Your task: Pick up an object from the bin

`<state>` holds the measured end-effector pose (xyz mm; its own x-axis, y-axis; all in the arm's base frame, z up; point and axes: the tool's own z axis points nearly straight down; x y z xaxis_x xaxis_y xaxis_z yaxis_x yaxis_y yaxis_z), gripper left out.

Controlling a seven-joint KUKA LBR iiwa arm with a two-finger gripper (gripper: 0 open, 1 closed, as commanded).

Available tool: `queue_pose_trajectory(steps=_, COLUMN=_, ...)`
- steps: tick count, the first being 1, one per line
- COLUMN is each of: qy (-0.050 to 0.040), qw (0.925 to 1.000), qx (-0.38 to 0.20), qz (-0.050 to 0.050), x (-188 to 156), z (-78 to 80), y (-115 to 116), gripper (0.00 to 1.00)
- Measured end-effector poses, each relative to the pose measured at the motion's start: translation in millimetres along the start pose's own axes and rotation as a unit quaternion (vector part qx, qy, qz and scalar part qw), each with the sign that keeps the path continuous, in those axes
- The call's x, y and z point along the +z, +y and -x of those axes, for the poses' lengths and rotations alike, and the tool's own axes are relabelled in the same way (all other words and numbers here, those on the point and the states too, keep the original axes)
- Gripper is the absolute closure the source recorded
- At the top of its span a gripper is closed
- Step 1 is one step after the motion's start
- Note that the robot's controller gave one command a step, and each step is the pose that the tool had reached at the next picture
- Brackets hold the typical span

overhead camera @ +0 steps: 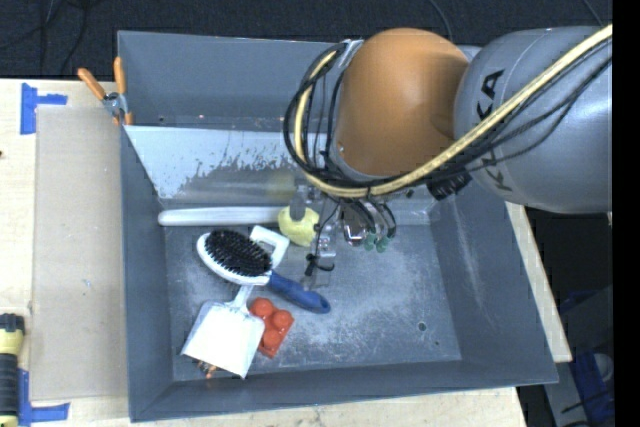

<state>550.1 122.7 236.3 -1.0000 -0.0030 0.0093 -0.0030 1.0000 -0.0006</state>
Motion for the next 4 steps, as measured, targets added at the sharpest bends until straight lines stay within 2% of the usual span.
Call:
queue_pose_trajectory(steps=1, qy=-0.0039, qw=1.0, qx=0.002, qz=0.0, x=-4, z=1.5, y=-1, gripper=0.0)
queue_pose_trajectory(steps=2, qy=-0.0045, qw=0.999, qx=0.045, qz=0.001, x=58, z=29.3, y=14, gripper=0.0)
queue_pose_trajectory(steps=3, qy=-0.0047, qw=0.9977, qx=0.068, qz=0.001, x=147, z=45.1, y=23, gripper=0.0)
queue_pose_trajectory(steps=4, qy=-0.003, qw=0.9938, qx=0.111, qz=0.0, x=166, z=57.5, y=59, gripper=0.0)
